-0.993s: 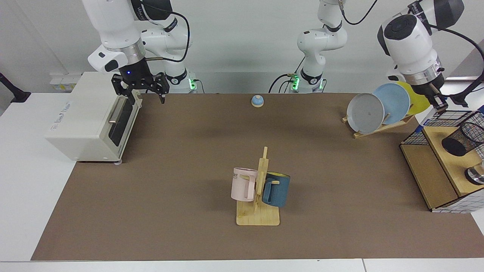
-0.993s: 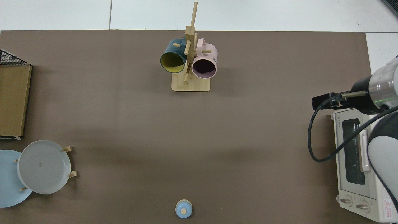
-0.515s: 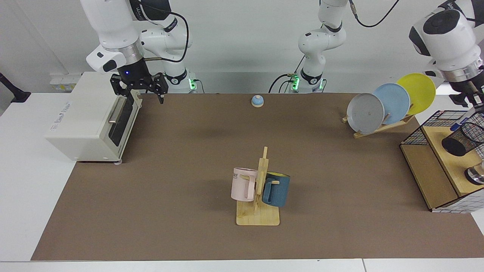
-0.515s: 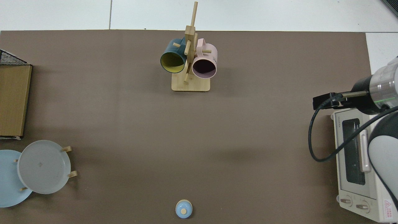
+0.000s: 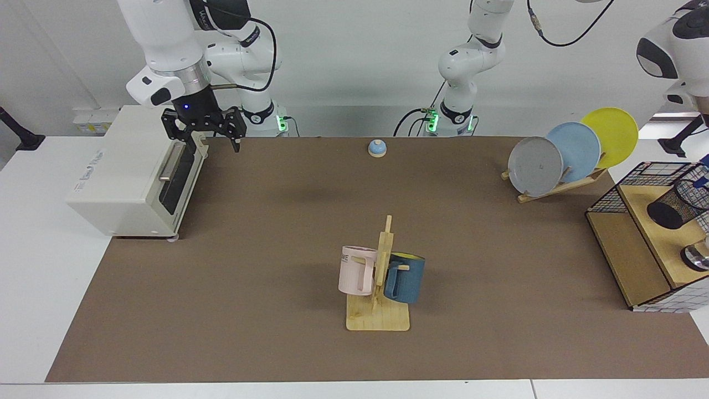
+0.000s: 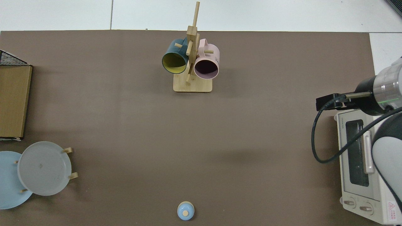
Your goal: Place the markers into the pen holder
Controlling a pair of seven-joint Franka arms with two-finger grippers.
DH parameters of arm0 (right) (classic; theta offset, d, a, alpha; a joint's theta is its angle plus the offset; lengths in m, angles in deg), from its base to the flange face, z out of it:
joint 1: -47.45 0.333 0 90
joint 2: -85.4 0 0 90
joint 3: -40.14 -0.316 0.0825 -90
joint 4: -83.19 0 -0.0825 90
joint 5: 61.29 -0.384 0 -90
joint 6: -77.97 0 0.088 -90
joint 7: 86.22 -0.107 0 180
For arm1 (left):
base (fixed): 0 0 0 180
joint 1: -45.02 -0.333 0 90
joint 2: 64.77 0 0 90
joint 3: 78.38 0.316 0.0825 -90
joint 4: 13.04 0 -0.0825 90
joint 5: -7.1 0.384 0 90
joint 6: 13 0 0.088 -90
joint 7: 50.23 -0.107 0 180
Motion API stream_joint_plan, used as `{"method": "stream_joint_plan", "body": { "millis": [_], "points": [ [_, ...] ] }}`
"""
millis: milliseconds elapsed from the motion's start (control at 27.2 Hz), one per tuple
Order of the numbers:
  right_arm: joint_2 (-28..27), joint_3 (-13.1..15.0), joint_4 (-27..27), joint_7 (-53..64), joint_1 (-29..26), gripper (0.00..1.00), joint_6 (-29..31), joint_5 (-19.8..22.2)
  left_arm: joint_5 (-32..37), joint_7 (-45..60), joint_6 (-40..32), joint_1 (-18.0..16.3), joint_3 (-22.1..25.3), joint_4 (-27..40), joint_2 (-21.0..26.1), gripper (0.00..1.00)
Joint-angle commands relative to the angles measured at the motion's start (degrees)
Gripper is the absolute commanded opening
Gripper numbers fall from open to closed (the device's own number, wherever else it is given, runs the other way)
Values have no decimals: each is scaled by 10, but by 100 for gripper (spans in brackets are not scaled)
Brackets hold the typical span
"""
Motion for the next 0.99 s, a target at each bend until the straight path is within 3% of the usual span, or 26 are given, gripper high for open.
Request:
{"method": "stream_joint_plan", "body": {
  "millis": [0, 736, 772, 809, 846, 956],
  "points": [
    [7, -4, -5, 20, -11, 100, -8, -15, -10, -26, 13, -9, -7, -5, 11, 0],
    [7, -4, -5, 20, -11, 100, -8, -15, 10, -46, 42, -9, -8, 24, 29, 0],
    [7, -4, -5, 20, -11, 100, -8, -15, 9, -47, 42, -9, -8, 24, 30, 29],
    [7, -4, -5, 20, -11, 100, -8, -15, 8, -47, 42, -8, -8, 24, 30, 76],
    [7, -4, -5, 20, -11, 100, -8, -15, 7, -42, 41, -8, -8, 21, 30, 100],
    [7, -4, -5, 20, -11, 100, -8, -15, 5, -40, 35, -3, -7, 14, 32, 100]
  ]
}}
